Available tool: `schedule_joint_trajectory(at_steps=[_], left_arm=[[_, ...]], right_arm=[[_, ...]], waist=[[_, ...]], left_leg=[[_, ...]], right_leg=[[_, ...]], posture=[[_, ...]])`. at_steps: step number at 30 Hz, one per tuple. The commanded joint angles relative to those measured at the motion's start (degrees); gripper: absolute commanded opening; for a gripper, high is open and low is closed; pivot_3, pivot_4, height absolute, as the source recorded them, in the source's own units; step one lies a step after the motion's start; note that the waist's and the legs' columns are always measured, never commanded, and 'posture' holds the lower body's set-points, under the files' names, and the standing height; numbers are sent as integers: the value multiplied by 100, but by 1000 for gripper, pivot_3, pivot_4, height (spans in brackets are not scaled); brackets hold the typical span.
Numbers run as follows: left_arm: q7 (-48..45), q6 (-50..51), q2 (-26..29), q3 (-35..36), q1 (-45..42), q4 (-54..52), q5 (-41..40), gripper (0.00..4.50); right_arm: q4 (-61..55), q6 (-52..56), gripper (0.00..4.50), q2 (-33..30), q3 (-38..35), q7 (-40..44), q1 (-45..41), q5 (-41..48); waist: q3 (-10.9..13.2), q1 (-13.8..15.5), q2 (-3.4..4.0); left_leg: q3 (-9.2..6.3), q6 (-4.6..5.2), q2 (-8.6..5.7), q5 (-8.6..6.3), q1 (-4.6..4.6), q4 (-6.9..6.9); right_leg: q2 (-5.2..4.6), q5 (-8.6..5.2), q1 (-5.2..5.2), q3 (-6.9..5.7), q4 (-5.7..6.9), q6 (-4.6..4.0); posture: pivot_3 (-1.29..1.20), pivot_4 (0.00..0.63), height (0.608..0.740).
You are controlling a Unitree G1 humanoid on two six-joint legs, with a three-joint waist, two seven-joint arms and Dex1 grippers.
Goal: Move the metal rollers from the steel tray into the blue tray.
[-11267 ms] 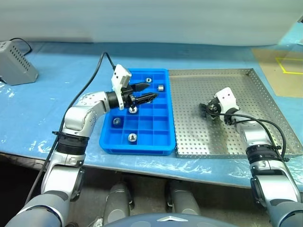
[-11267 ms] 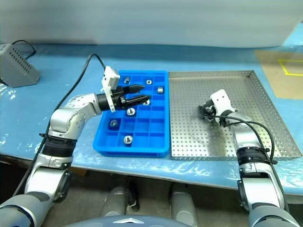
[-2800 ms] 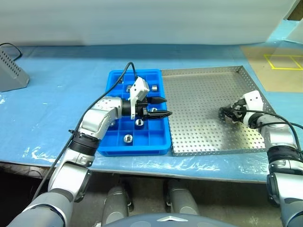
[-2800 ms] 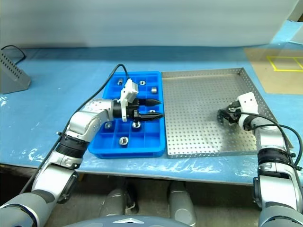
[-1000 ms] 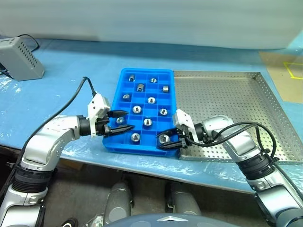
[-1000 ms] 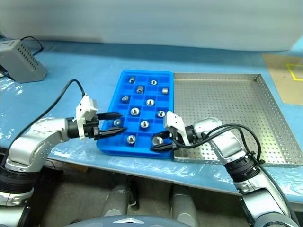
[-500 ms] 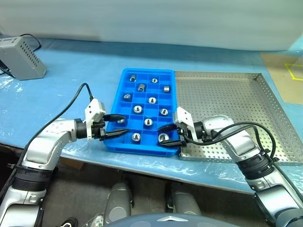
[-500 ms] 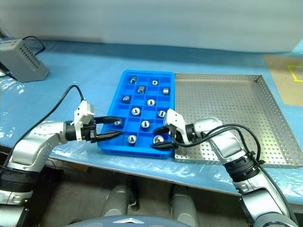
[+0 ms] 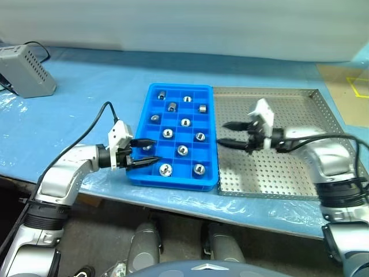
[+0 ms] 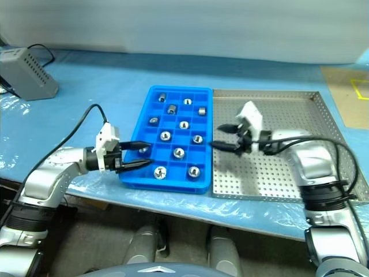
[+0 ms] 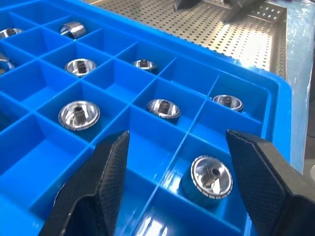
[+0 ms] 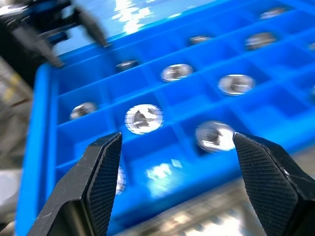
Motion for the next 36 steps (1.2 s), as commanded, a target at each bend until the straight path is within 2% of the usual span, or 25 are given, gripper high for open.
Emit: schedule_joint_trajectory(at_steps=[1, 6, 11, 20, 36], left_arm=[[26, -78, -80, -64, -169, 3, 50, 3326], [37, -27, -190, -135, -329, 38, 79, 3326], [72, 65, -199, -155, -387, -37, 64, 3326], [221, 315, -175, -87, -415, -253, -22, 3326], [287, 451, -178, -108, -474, -326, -39, 3326]], right_arm=[[319, -127, 3691, -316, -248, 98, 143, -20], [-34, -448, 3691, -551, 272, 399, 900, -316], [-386, -313, 3691, -454, 380, 377, 1099, -171], [-136, -463, 3691, -324, 181, 216, 959, -163], [-460, -337, 3691, -364, 10, 27, 1053, -12]], waist=[[-1, -4, -1], [-2, -13, 0], [-2, -115, 4], [-3, -127, 2], [-3, -134, 3]], left_leg=[[0, 0, 3, 0, 0, 0], [0, 0, 10, 1, 1, -2], [2, 0, 7, 1, 1, 5], [1, 1, 7, 0, 7, 7], [1, 1, 7, 0, 6, 7]], right_leg=[[3, 0, 0, 0, 0, 0], [11, 0, -2, 0, -1, 0], [10, 1, -3, 2, 1, -1], [10, 2, 7, 2, -1, -2], [10, 2, 6, 1, 0, -3]], posture=[[-214, 150, 740], [-222, 150, 740], [-220, 150, 740], [-212, 150, 740], [-227, 150, 740]])
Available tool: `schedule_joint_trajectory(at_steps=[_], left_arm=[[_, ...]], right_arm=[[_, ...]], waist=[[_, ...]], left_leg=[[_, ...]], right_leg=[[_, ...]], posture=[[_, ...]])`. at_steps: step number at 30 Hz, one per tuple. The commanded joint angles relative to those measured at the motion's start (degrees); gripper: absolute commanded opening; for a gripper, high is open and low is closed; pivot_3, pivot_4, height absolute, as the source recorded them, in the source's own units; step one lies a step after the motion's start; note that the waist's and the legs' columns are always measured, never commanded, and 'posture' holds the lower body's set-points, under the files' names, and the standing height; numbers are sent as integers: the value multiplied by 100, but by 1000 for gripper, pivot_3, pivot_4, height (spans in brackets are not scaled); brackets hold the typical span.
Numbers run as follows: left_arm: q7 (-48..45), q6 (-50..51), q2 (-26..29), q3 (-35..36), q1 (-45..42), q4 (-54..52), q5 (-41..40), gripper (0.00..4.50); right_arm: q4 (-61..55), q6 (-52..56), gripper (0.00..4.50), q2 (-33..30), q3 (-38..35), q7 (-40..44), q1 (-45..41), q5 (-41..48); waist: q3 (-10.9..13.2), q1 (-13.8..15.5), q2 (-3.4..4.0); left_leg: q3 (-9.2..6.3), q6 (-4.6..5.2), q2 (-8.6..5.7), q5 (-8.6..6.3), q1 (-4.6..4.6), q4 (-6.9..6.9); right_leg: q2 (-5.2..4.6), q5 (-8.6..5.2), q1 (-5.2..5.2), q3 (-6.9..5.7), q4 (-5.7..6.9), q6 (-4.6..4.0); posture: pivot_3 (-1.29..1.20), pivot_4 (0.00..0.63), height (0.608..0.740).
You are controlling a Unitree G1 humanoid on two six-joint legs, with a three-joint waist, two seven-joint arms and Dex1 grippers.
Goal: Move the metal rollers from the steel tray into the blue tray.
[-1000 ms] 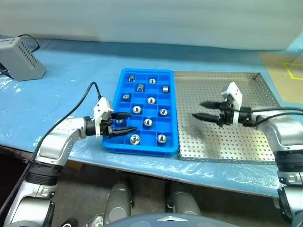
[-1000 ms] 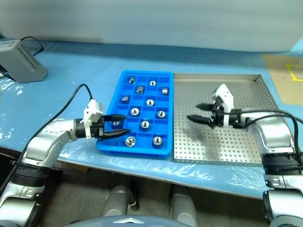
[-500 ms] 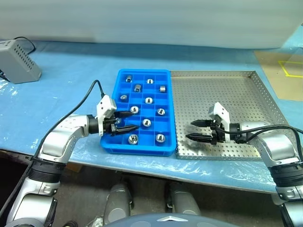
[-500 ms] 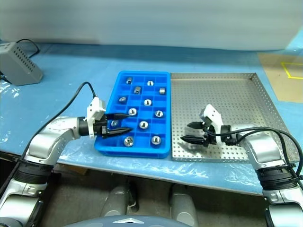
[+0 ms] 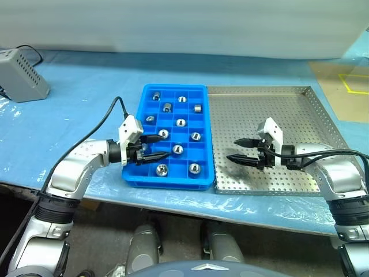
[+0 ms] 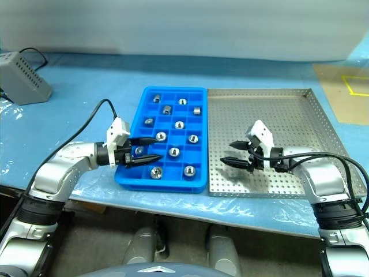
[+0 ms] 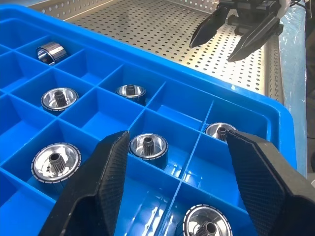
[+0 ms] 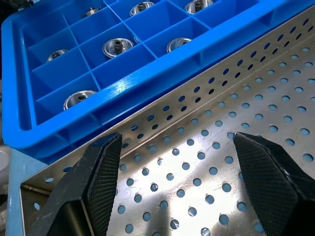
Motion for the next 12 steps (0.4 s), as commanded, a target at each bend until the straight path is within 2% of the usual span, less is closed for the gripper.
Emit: schedule_joint_trajectory(at_steps=[1, 12], left_arm=[[-19, 0, 42, 98, -130, -150, -90, 3326], [-181, -283, 35, 87, -66, 131, 2, 3326]], right_arm=[[-223, 19, 3691, -69, -179, 12, 24, 144], [-248, 34, 3691, -86, -173, -2, 58, 149]], waist=[[0, 0, 0], [0, -3, 0]], left_leg=[[0, 0, 0, 0, 0, 0], [0, 0, 0, 0, 0, 0]], right_leg=[[0, 0, 0, 0, 0, 0], [0, 0, 0, 0, 0, 0]], posture=[[-227, 150, 740], [-230, 150, 740]])
